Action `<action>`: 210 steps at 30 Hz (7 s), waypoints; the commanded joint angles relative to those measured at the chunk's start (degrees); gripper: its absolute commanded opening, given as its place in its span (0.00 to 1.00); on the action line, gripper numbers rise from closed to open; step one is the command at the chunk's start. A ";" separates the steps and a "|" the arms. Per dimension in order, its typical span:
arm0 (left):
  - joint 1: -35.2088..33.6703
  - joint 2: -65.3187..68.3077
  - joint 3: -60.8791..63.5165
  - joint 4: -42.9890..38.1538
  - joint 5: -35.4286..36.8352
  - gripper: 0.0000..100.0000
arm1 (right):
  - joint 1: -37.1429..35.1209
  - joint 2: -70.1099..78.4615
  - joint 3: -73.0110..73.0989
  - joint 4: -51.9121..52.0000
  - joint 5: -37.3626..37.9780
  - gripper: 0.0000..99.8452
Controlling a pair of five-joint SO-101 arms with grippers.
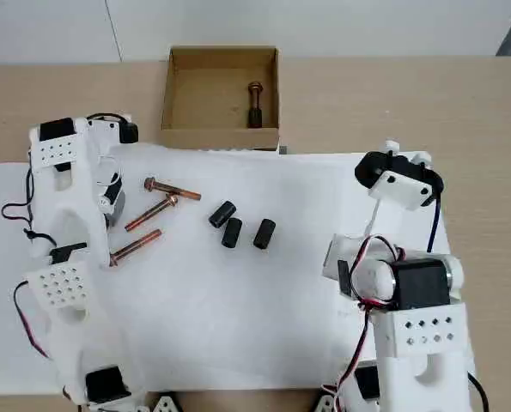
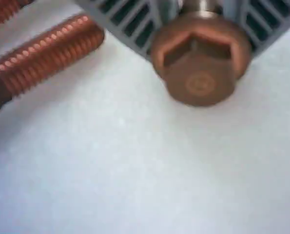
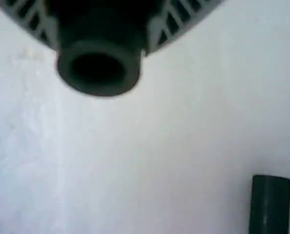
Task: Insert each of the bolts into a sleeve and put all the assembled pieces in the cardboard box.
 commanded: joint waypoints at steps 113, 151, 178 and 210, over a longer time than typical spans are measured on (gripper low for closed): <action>36.84 -147.87 109.32 -50.11 59.08 0.01 | -35.47 -25.45 42.90 -63.96 37.36 0.00; 36.92 -147.87 110.55 -49.41 56.62 0.01 | -37.32 -25.45 42.90 -63.96 37.45 0.00; 37.10 -147.87 110.02 -49.32 56.62 0.01 | -35.74 -25.45 42.90 -64.48 39.65 0.00; 44.31 -147.78 110.90 -38.07 56.70 0.01 | -34.33 -25.45 42.81 -67.74 42.46 0.00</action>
